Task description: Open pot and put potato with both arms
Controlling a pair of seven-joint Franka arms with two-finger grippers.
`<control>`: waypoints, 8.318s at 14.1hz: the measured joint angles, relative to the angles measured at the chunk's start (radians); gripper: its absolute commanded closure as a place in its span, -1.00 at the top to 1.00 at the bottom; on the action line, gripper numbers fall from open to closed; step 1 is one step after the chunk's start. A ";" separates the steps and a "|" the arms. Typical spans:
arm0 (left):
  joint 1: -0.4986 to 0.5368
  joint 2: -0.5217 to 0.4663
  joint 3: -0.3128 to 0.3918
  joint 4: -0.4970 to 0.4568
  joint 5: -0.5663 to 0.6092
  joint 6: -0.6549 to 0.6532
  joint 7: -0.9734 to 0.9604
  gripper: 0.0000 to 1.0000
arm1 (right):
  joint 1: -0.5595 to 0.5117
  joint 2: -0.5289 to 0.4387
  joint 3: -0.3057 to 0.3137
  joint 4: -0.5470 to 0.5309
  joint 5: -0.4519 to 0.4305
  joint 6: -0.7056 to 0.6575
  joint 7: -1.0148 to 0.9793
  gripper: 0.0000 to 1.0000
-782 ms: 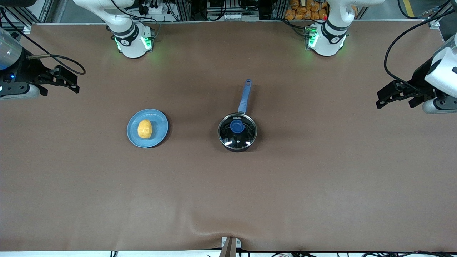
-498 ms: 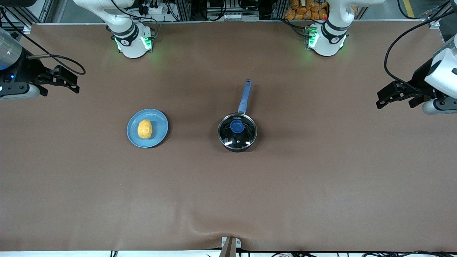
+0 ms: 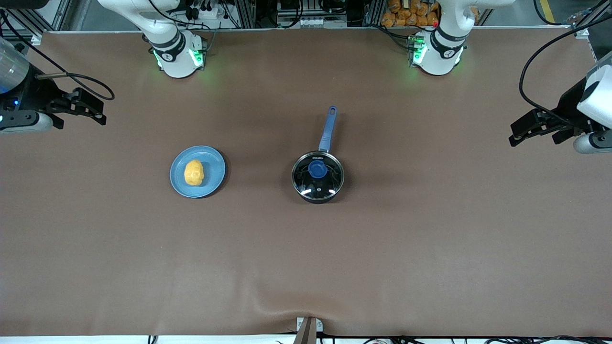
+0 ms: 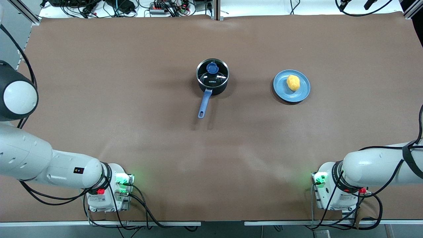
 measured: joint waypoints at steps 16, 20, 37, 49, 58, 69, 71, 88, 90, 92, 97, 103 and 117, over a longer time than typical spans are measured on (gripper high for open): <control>-0.109 0.048 -0.077 -0.025 -0.024 0.012 -0.272 1.00 | 0.000 0.002 -0.001 0.000 0.000 0.000 0.000 1.00; -0.250 0.182 -0.104 -0.032 -0.024 0.141 -0.461 1.00 | 0.000 0.002 -0.001 0.000 0.000 0.000 0.000 1.00; -0.390 0.397 -0.103 -0.005 -0.025 0.434 -0.722 1.00 | 0.000 0.003 -0.002 -0.001 0.000 0.001 0.000 1.00; -0.537 0.585 -0.099 0.054 -0.023 0.581 -1.030 1.00 | 0.000 0.007 -0.002 -0.001 0.000 0.004 0.000 1.00; -0.588 0.621 -0.099 0.059 0.088 0.508 -1.025 1.00 | 0.000 0.007 -0.001 -0.001 0.001 0.008 0.000 1.00; -0.590 0.627 -0.099 0.058 0.088 0.491 -1.012 -0.04 | 0.000 0.008 -0.001 -0.001 0.001 0.008 0.000 1.00; -0.590 0.627 -0.099 0.058 0.088 0.488 -1.012 -0.64 | 0.000 0.008 -0.001 -0.001 0.001 0.008 0.000 1.00; -0.365 0.438 -0.080 0.063 0.093 0.196 -0.646 -0.85 | 0.077 0.141 0.008 -0.006 0.040 0.029 0.166 1.00; -0.265 0.385 -0.081 0.045 0.092 0.192 -0.555 -0.85 | 0.091 0.148 0.011 -0.055 0.041 0.081 0.187 1.00; -0.184 0.314 -0.082 0.023 0.092 0.178 -0.477 -0.84 | 0.092 0.148 0.014 -0.162 0.060 0.191 0.152 1.00; -0.075 0.229 -0.083 -0.024 0.092 0.155 -0.363 -0.85 | 0.104 0.143 0.017 -0.418 0.099 0.432 0.123 1.00; -0.002 0.127 -0.086 -0.407 0.090 0.511 -0.224 -0.84 | 0.117 0.153 0.021 -0.679 0.088 0.799 0.130 1.00; 0.070 0.258 -0.089 -0.778 0.153 0.857 0.011 1.00 | 0.108 0.370 0.006 -0.715 0.035 1.079 0.152 0.20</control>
